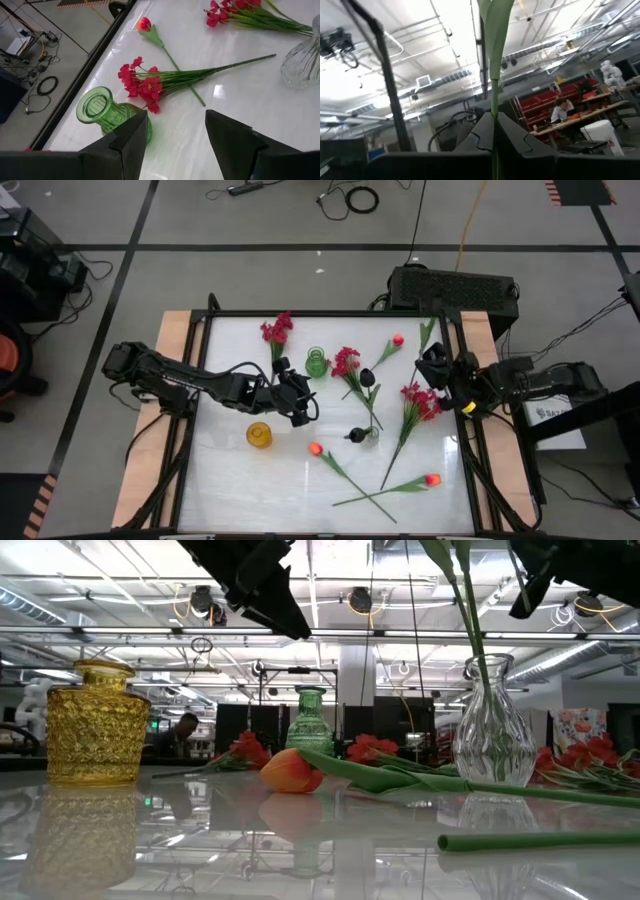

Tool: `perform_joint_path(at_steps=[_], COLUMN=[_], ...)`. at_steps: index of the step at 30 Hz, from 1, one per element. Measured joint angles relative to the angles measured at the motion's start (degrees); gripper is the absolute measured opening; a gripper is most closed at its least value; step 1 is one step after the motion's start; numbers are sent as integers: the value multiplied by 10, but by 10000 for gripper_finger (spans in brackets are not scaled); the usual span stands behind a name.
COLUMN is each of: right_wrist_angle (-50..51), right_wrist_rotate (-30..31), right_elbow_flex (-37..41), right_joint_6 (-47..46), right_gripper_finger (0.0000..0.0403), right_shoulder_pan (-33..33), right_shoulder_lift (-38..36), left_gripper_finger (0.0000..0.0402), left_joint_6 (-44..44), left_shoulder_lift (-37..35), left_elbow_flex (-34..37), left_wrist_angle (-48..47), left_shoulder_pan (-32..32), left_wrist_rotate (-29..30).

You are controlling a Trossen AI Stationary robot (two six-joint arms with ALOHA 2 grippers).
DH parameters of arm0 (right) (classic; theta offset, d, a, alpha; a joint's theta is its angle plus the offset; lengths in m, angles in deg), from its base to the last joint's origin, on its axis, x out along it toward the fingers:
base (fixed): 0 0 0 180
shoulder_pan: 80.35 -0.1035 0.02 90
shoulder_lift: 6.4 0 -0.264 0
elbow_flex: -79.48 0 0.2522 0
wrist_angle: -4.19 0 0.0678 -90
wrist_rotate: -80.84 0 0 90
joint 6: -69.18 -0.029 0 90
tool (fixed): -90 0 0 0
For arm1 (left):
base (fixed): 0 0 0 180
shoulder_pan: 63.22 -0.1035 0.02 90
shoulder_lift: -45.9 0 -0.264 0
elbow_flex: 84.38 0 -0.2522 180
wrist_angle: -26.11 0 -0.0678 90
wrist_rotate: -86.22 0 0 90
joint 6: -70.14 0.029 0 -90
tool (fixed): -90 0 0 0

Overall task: Sort flowers into vase by color
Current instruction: Put the black flower into the transparent vase

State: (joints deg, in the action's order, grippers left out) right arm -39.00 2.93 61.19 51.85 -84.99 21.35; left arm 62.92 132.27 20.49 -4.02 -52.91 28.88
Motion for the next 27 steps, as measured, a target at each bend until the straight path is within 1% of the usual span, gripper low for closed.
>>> perform_joint_path(at_steps=[3, 7, 9, 14, 18, 22, 27], right_wrist_angle=[0, -17, -42, -147, -197, -249, -253], right_wrist_rotate=[-1, 2, 35, 123, 183, 207, 210], right_elbow_flex=[-9, -31, -37, -37, -37, -48, -95], right_joint_6=[20, 43, 54, 93, 101, 105, 128], right_gripper_finger=[0, 0, 0, 0, 0, 0, 0], right_shoulder_pan=[-21, -55, -78, -132, -166, -183, -203], right_shoulder_lift=[10, 41, 66, 142, 213, 282, 360], left_gripper_finger=[205, 205, 205, 205, 205, 205, 205], left_joint_6=[0, 0, 0, 0, 0, 0, 0], left_shoulder_lift=[0, 0, 0, 0, 0, 0, 0], left_elbow_flex=[0, 0, 0, 0, 0, 0, 0], left_wrist_angle=[4, 15, 15, 15, 15, 14, 15], left_shoulder_pan=[0, 0, 0, 0, 0, 0, 0], left_wrist_rotate=[0, 0, 0, 0, 0, 0, 0])
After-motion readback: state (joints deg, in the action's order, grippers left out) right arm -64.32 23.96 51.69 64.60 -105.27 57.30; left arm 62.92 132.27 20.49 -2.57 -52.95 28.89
